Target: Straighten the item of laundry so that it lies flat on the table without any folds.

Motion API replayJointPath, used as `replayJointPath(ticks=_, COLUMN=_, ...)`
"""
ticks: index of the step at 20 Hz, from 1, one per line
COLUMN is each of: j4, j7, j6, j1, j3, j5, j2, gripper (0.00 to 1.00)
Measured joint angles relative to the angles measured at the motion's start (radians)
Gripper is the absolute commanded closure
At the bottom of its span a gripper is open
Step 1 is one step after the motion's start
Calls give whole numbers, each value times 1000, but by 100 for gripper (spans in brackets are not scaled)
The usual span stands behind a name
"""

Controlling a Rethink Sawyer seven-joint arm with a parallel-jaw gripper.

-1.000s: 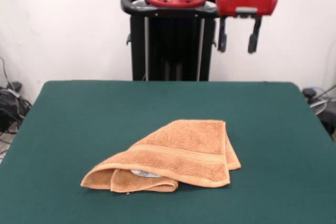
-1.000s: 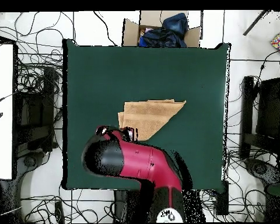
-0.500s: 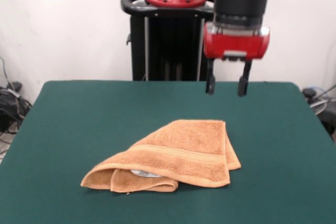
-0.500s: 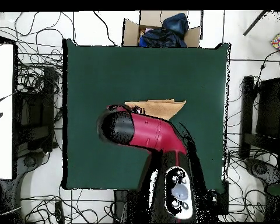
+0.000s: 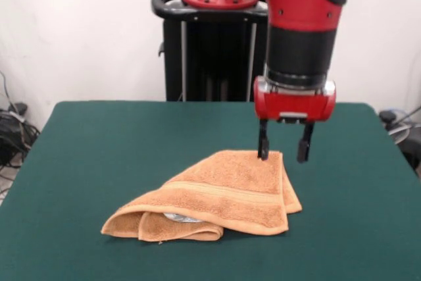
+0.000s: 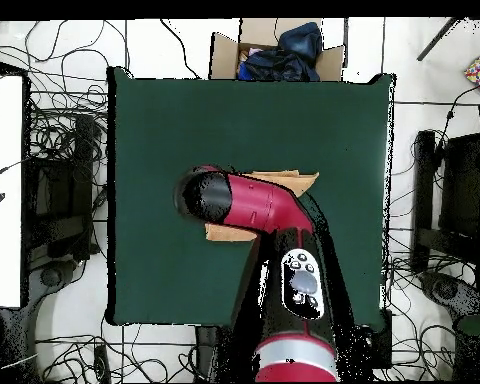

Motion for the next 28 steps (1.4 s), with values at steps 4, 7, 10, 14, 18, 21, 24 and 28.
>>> replayJointPath(ticks=4, j4=-18, j7=0, j6=-10, j1=-12, j3=14, j5=-10, j2=36, gripper=0)
replayJointPath(ticks=7, j4=-20, j7=0, j6=-42, j1=-26, j3=21, j5=-27, j2=65, gripper=0)
replayJointPath(ticks=10, j4=-20, j7=0, j6=-78, j1=-39, j3=27, j5=-43, j2=88, gripper=0)
replayJointPath(ticks=14, j4=-21, j7=0, j6=-106, j1=-54, j3=36, j5=-57, j2=108, gripper=0)
replayJointPath(ticks=18, j4=-22, j7=0, j6=-127, j1=-70, j3=43, j5=-70, j2=131, gripper=0)
replayJointPath(ticks=21, j4=-23, j7=0, j6=-129, j1=-79, j3=48, j5=-72, j2=149, gripper=0)
replayJointPath(ticks=24, j4=-23, j7=0, j6=-129, j1=-82, j3=55, j5=-72, j2=160, gripper=0)
replayJointPath(ticks=28, j4=-23, j7=0, j6=-129, j1=-81, j3=70, j5=-72, j2=169, gripper=0)
